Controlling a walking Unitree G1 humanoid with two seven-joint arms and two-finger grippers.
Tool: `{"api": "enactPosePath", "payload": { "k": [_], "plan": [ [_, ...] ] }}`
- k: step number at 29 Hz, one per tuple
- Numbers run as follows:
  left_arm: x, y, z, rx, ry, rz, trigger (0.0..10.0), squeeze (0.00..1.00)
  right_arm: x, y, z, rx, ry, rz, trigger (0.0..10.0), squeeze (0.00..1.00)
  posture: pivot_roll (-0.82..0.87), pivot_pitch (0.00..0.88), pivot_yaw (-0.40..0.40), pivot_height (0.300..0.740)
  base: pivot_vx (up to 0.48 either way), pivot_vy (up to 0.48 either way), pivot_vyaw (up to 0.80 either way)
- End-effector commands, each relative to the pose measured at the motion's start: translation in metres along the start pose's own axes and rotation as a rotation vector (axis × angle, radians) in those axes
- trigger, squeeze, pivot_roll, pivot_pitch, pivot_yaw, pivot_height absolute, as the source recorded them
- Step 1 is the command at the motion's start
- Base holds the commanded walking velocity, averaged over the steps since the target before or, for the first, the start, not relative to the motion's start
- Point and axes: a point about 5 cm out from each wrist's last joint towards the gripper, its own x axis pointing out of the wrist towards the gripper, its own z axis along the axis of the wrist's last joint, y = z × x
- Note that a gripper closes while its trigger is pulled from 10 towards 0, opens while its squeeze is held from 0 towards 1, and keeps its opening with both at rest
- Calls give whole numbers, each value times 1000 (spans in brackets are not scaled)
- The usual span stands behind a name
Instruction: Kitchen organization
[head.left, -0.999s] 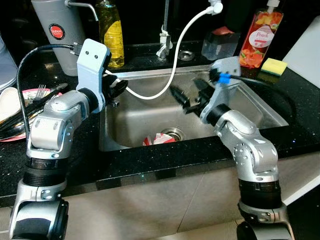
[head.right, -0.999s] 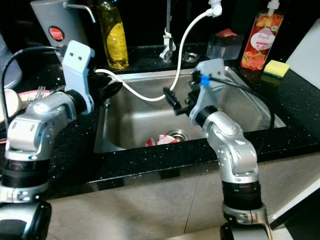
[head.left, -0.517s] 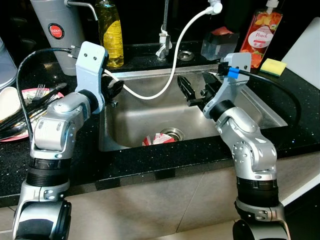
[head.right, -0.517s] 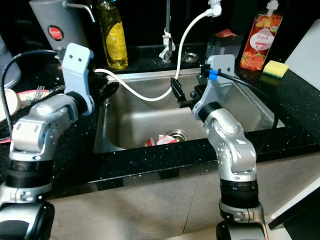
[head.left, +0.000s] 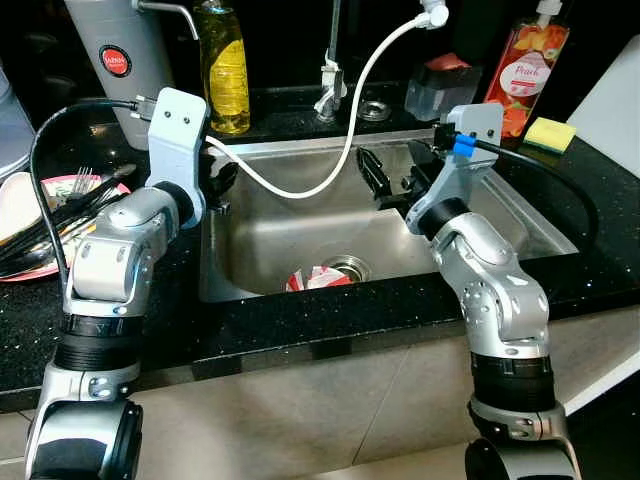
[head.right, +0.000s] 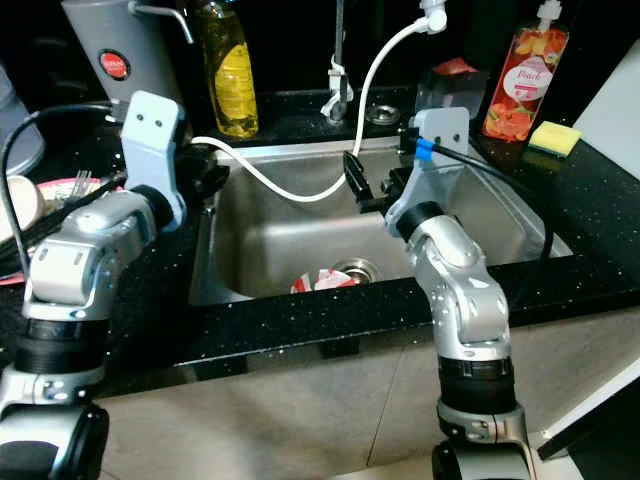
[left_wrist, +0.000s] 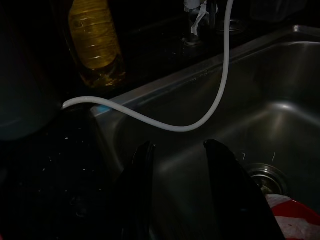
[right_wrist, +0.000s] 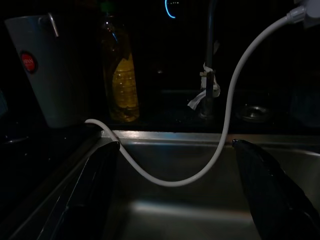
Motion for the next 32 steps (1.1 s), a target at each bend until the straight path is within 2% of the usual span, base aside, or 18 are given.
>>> {"api": "enactPosePath", "payload": {
  "k": [1,10,18,19,24,32],
  "plan": [
    [2,-2,-1,12,6,-9,10000,0,3,3,0,-7,-3,13,10000,0,56,0,1,740,0,0,0],
    [1,-11,-1,-2,-4,-74,10000,0,5,1,-1,-43,-5,-1,10000,0,58,0,3,740,0,0,0],
    [4,-14,-2,-12,-8,-64,10000,0,8,0,-2,-72,-6,-16,10000,0,61,0,-1,740,0,0,0],
    [4,-14,-2,9,-7,-49,10000,0,8,0,-2,-71,-9,-19,10000,0,61,0,-1,740,0,0,0],
    [6,-8,-5,-3,-2,20,10000,0,9,-2,-2,-74,-11,-29,10000,0,60,0,-2,740,0,0,0],
    [5,1,-11,-10,35,60,10000,0,11,-4,-1,-82,-18,-38,10000,0,66,0,-8,740,0,0,0]
  ]
}}
